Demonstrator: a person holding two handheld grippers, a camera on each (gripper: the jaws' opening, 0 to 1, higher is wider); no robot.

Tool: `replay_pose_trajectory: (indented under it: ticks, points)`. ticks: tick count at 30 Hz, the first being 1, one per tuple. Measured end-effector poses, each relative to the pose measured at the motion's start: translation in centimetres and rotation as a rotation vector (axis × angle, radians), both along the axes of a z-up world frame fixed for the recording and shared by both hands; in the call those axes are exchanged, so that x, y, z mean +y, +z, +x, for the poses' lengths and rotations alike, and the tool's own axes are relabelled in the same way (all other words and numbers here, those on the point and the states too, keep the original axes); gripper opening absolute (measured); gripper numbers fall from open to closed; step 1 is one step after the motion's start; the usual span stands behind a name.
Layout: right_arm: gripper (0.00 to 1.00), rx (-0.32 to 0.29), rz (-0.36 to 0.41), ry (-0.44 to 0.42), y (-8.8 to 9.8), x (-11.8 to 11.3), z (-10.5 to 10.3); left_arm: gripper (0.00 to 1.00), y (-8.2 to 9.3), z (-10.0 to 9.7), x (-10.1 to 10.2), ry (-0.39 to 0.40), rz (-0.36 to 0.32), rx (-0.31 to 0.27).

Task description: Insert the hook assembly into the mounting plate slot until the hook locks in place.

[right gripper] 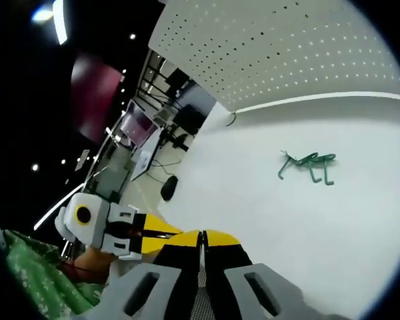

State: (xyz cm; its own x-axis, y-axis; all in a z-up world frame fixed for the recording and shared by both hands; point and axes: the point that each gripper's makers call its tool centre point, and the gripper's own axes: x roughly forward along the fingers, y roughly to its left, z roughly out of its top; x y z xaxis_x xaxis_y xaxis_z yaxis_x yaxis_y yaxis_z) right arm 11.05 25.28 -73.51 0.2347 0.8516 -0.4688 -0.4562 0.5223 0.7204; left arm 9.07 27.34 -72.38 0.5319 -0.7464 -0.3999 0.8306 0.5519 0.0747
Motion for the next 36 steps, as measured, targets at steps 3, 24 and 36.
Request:
replay_pose_trajectory:
  ticks: [3, 24, 36]
  points:
    - [0.01, 0.012, -0.003, 0.004, -0.2, -0.1, -0.4, 0.03, -0.1, 0.1, 0.1, 0.001, 0.013, -0.005]
    - [0.0, 0.034, 0.05, -0.038, -0.2, -0.2, -0.8, 0.04, 0.2, 0.5, 0.5, 0.034, -0.014, -0.007]
    - [0.0, -0.018, 0.089, -0.096, 0.6, -0.3, 0.5, 0.02, 0.8, 1.7, 1.8, 0.139, -0.175, 0.108]
